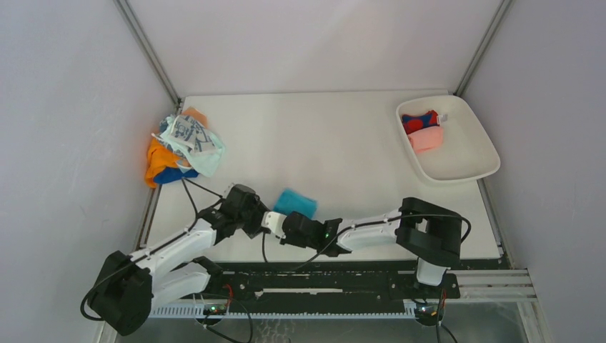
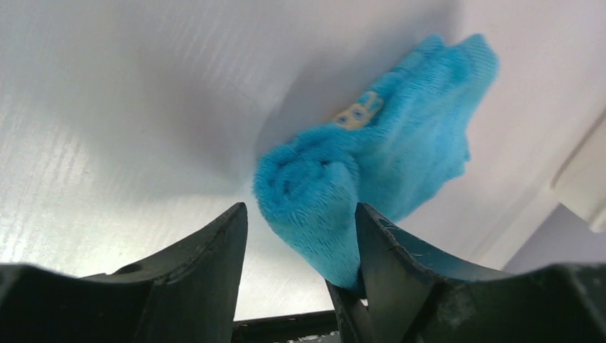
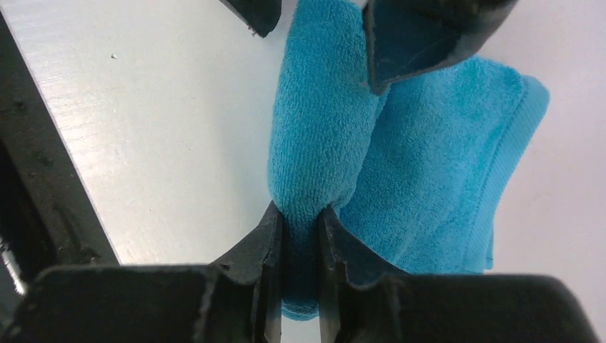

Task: Roll the towels

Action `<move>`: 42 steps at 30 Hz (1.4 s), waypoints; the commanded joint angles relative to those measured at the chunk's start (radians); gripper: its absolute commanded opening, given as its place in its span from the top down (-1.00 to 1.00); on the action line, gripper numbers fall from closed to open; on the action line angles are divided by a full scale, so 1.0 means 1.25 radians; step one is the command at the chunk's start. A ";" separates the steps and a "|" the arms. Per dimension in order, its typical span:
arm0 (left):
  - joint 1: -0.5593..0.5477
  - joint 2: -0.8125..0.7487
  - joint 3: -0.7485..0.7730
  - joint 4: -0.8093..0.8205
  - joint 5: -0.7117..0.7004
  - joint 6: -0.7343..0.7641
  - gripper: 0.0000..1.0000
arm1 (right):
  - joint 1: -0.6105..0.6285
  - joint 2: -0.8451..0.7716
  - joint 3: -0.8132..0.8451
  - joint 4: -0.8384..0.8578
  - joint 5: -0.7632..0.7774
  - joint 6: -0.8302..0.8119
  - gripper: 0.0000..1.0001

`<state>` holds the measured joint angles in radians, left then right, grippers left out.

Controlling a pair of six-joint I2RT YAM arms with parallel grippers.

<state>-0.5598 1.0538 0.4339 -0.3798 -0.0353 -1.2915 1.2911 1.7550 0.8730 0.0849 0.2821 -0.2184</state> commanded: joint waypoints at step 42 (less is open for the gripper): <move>-0.029 -0.034 -0.083 0.202 0.001 -0.069 -0.21 | -0.479 0.297 -0.050 0.308 -1.016 0.737 0.95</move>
<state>-0.5877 0.9653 0.3065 -0.1799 -0.0120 -1.3785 0.7048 2.0727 0.8570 0.5186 -1.0561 0.6987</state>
